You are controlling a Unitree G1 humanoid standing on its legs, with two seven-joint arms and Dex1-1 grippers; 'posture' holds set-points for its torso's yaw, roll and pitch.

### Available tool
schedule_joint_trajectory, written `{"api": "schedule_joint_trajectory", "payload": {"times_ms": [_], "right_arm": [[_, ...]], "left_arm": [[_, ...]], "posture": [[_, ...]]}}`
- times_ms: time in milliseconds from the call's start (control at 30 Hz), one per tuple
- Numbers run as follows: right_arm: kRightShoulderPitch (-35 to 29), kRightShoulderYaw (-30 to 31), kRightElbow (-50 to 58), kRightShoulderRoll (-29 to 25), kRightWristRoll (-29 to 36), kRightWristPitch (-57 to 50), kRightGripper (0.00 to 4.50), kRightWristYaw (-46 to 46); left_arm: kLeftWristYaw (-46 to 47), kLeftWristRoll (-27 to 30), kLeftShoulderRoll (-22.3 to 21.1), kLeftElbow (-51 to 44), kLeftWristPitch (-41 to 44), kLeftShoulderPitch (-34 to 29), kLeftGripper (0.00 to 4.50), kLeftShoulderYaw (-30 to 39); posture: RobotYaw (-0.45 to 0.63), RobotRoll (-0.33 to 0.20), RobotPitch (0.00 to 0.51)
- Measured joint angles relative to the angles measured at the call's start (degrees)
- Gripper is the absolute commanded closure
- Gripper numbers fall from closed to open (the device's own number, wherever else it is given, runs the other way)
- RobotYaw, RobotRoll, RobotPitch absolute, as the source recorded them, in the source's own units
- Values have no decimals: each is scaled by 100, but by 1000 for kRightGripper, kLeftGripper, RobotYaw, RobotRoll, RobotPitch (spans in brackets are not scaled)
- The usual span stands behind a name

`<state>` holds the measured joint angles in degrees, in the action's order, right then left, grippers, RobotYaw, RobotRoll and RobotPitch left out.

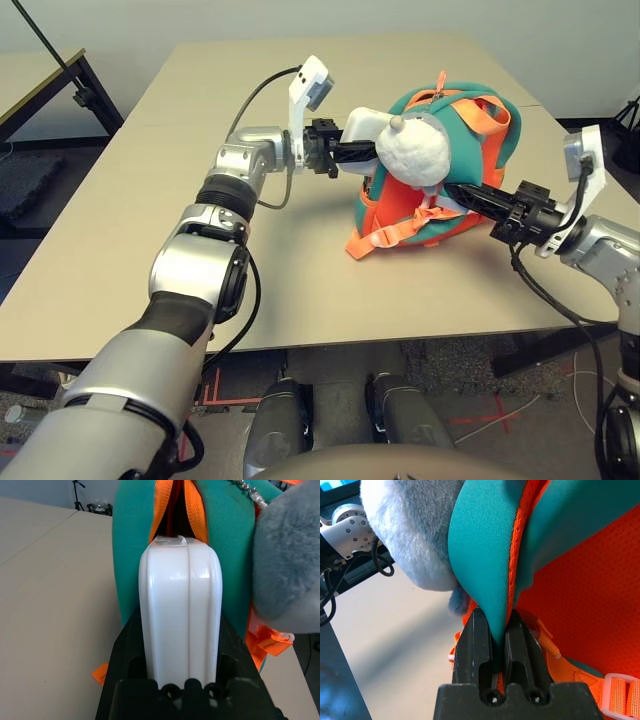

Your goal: Put the pencil case into the backpack and zip it.

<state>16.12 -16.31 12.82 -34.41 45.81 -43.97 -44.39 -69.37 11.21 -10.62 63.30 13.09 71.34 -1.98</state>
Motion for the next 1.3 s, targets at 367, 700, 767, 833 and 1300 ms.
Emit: {"api": "schedule_joint_trajectory", "payload": {"times_ms": [367, 700, 767, 833, 1300], "right_arm": [[-80, 15, 46, 54, -17, 66, 4500, 24], [-32, 107, -5, 54, -72, 110, 4500, -4], [-20, 124, -29, 54, -79, 115, 4500, -17], [13, 147, -99, 53, -87, 118, 4500, -33], [125, 211, -210, 41, -198, 180, 4500, -111]], "left_arm": [[-118, -207, -120, 62, 27, 4, 40, -20], [-763, 53, -1022, -705, 803, -84, 40, 272], [-801, 196, -1215, -1017, 1029, -144, 40, 370], [-845, 297, -1368, -1424, 1259, -287, 40, 414], [-368, 434, -1257, -2895, 1932, -1130, 4472, 38]], "posture": [[-223, 0, 14], [-204, 0, 9], [-202, 0, 8], [-199, 0, 6], [-205, 0, 5]]}}
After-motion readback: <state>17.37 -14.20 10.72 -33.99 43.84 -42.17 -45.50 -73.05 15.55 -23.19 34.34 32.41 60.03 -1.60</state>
